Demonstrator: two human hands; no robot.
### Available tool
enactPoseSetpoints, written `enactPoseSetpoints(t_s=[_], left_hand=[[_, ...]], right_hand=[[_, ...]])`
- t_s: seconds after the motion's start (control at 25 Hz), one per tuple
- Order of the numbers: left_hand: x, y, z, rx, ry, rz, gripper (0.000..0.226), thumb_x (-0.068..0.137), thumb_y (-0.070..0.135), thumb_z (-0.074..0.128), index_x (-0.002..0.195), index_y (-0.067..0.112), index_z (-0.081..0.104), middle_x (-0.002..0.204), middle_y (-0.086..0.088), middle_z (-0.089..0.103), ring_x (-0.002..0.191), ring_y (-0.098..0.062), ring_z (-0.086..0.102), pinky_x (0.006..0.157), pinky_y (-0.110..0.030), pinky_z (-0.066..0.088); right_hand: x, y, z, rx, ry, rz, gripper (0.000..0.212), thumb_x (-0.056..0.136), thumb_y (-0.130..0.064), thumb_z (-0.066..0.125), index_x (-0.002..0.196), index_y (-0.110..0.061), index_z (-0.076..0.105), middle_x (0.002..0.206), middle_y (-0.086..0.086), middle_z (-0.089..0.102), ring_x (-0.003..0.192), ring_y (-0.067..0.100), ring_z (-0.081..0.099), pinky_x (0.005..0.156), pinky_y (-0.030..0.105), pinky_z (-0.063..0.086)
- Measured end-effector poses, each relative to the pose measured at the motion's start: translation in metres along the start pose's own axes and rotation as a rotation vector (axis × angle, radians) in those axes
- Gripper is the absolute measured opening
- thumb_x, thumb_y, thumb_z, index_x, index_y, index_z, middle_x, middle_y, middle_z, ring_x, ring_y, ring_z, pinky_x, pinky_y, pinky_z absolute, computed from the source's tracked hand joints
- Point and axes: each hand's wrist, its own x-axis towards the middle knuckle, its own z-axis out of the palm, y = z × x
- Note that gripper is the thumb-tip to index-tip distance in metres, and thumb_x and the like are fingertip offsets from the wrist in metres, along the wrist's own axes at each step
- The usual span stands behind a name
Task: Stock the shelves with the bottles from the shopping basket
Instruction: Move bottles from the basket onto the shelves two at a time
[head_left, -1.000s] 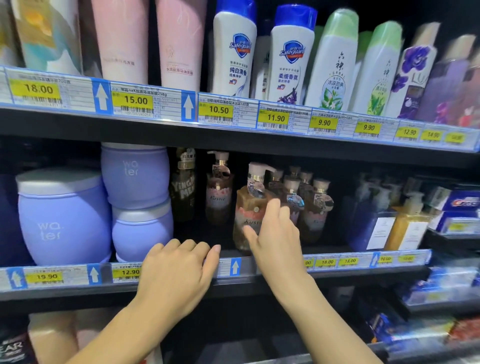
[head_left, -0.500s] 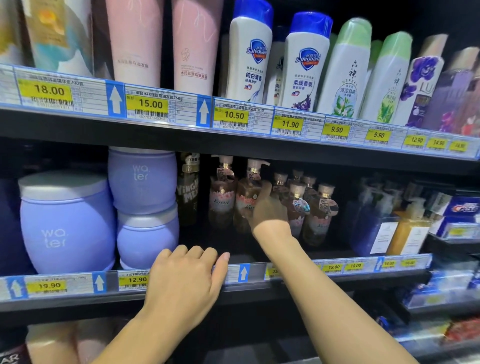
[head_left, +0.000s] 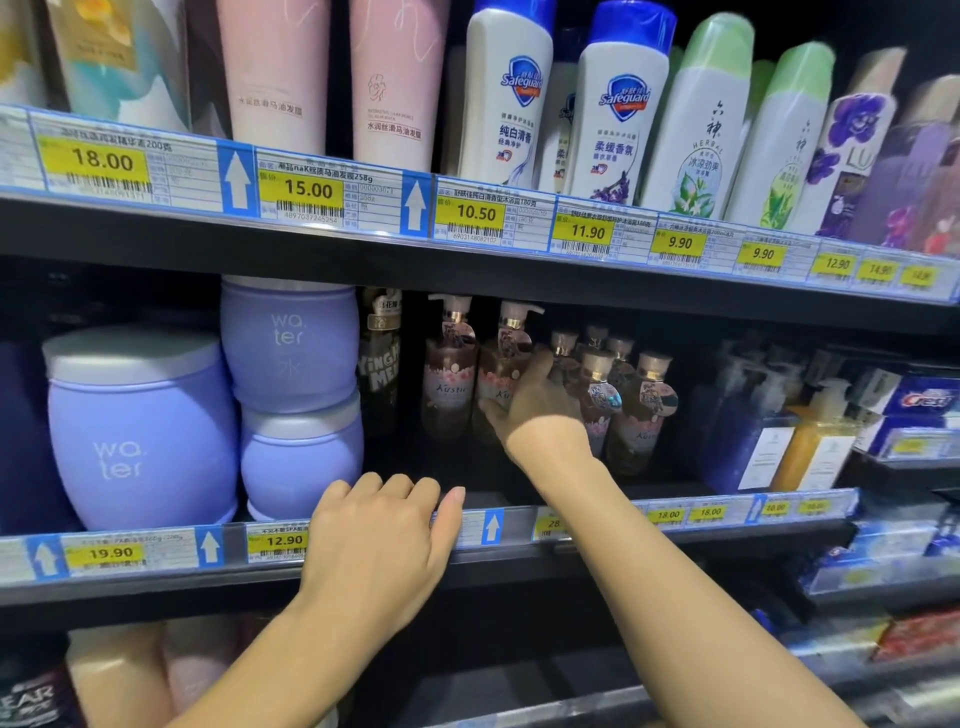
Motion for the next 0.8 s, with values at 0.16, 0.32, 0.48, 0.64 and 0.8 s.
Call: enactPoseSetpoints(t_s=[0.16, 0.32, 0.48, 0.64, 0.8], left_hand=[[0.0, 0.0, -0.004, -0.01, -0.066, -0.016, 0.051, 0.099, 0.05, 0.027, 0.076, 0.023, 0.064, 0.068, 0.0, 0.064, 0.065, -0.029, 0.059, 0.06, -0.037, 0.034], [0.0, 0.001, -0.009, -0.039, -0.143, -0.058, 0.056, 0.097, 0.053, 0.019, 0.085, 0.025, 0.066, 0.075, 0.001, 0.069, 0.073, -0.028, 0.064, 0.065, -0.036, 0.044], [-0.001, 0.025, -0.013, -0.034, -0.187, -0.054, 0.057, 0.095, 0.054, 0.018, 0.089, 0.023, 0.066, 0.084, -0.003, 0.071, 0.079, -0.034, 0.065, 0.07, -0.04, 0.044], [-0.008, 0.087, -0.021, -0.059, -0.12, 0.026, 0.053, 0.093, 0.053, 0.033, 0.11, 0.018, 0.07, 0.115, -0.007, 0.072, 0.099, -0.036, 0.066, 0.085, -0.045, 0.045], [-0.017, 0.187, -0.027, -0.068, -0.14, 0.099, 0.061, 0.093, 0.055, 0.03, 0.123, 0.017, 0.067, 0.131, -0.008, 0.066, 0.118, -0.035, 0.06, 0.099, -0.049, 0.043]], right_hand=[[-0.029, 0.013, -0.009, -0.143, -0.044, -0.114, 0.043, 0.103, -0.057, 0.045, 0.091, -0.016, 0.053, 0.096, 0.005, 0.064, 0.075, 0.022, 0.053, 0.062, 0.029, 0.038], [-0.061, 0.042, -0.012, -0.198, -0.061, -0.149, 0.063, 0.099, -0.067, 0.04, 0.13, -0.013, 0.052, 0.124, 0.007, 0.059, 0.114, 0.029, 0.056, 0.084, 0.041, 0.045], [-0.087, 0.091, -0.013, -0.346, -0.037, -0.204, 0.074, 0.097, -0.073, 0.031, 0.141, -0.015, 0.048, 0.138, 0.01, 0.057, 0.125, 0.034, 0.052, 0.104, 0.048, 0.044], [-0.11, 0.151, -0.034, -0.388, 0.03, -0.185, 0.089, 0.088, -0.078, 0.013, 0.138, -0.015, 0.051, 0.135, 0.008, 0.059, 0.124, 0.035, 0.054, 0.103, 0.05, 0.045], [-0.136, 0.247, -0.062, -0.419, 0.005, -0.072, 0.097, 0.081, -0.078, 0.003, 0.139, -0.014, 0.049, 0.136, 0.011, 0.057, 0.123, 0.038, 0.053, 0.1, 0.049, 0.046]])
